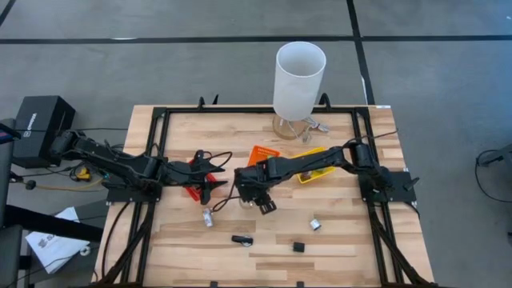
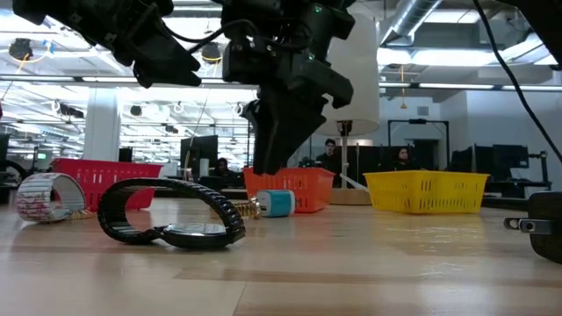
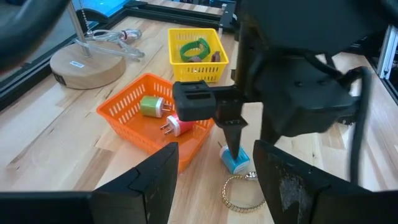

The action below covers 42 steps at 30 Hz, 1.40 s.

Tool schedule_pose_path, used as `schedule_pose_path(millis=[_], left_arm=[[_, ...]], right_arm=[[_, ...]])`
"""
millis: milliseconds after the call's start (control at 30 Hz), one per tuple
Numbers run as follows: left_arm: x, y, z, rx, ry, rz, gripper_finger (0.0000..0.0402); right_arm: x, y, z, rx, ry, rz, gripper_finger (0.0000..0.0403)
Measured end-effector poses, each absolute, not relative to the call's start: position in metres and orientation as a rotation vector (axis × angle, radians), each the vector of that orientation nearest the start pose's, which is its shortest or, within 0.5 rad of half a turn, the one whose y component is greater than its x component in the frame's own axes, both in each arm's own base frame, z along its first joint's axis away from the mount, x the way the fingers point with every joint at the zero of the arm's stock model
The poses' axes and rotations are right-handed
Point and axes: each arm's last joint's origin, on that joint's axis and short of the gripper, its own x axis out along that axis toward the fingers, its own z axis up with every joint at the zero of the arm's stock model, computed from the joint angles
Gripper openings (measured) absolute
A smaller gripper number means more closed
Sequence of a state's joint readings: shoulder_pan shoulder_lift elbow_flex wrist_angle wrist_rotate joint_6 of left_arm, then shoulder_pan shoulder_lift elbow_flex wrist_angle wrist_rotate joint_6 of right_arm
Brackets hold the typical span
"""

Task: Pick & Place Office items
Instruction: Put the blue charger adapter into the orange bin

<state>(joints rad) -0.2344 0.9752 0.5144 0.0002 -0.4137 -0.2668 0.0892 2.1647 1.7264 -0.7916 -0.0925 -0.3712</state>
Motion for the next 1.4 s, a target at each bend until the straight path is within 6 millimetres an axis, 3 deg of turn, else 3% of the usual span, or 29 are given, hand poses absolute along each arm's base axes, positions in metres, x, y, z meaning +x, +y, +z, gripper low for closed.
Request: schedule_pose_path(millis=[200,333,700,833,1100,1400], left_arm=[[0.200,-0.036,0.225,-0.115,0.410,0.233,0.0204],[0.200,-0.036,0.225,-0.115,0.410,0.233,0.0204],[0.200,-0.036,0.225,-0.115,0.409,0.233,0.0204],[0.200,-0.036,0.225,-0.115,0.410,0.233,0.0204],[0.200,-0.036,0.225,-0.115,0.410,0.233,0.0204],[0.199,-0.035,0.224,-0.109,0.425,0.235,0.0204]], right_arm=[[0.445,0.044,0.181,-0.290,1.192,0.392,0.0178],[0.446,0.043,0.165,-0.287,1.236,0.399,0.0178],[0.444,0.045,0.173,-0.324,1.243,0.419,0.0178],[0.443,0.047,0.191,-0.240,1.306,0.365,0.0178],[0.414,0.052,0.223,-0.043,1.549,0.198,0.0178],[0.394,0.062,0.264,0.038,1.487,0.086,0.0178]])
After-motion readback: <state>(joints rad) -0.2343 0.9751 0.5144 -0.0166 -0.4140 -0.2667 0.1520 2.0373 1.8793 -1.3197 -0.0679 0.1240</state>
